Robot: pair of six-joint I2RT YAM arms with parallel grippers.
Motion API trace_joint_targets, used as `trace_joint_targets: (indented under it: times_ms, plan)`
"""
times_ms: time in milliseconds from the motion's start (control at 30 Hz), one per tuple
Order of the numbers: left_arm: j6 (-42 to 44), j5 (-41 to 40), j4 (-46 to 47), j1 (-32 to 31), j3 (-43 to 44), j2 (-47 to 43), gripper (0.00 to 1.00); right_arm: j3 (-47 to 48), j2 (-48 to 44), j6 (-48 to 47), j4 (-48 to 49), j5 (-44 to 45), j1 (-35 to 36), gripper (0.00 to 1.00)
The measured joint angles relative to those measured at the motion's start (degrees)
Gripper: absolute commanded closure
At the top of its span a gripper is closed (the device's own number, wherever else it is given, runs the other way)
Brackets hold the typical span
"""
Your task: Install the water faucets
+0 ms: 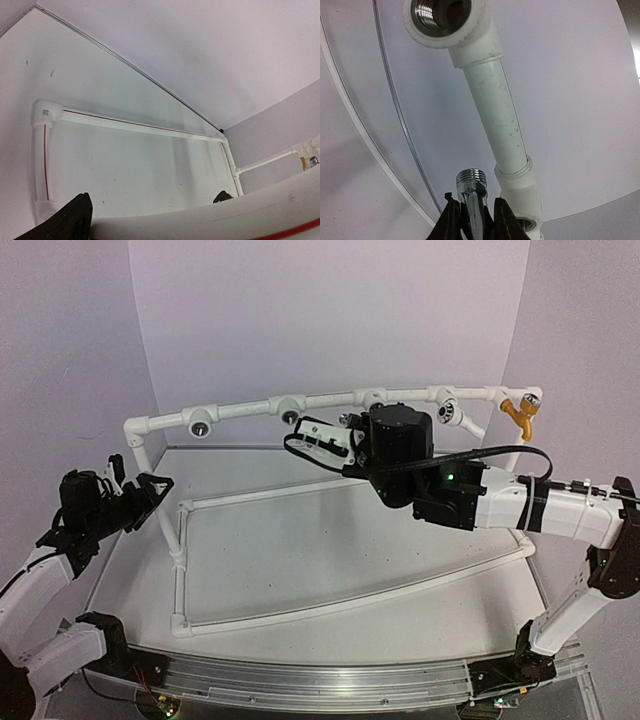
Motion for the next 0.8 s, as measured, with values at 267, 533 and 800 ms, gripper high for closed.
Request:
trace_joint_targets:
  times_ms: [267,533,800]
  plan:
    - [0.2,-1.1,-12.1,-0.7,6.7,-7.8,0.08,-1.4,-0.1,-5.2,2.5,2.3,0.0,1.00]
    - [3.0,-8.6,-12.3,-1.8,9.3,0.9,0.23,-0.6,-4.9,15.0,-19.2,-10.1,-2.7,1.00]
    - [5.0,-18.5,-6.7,-1.8,13.8,12.0,0.26,2.8,-6.1,23.8,-29.4,-10.3,-5.8,1.00]
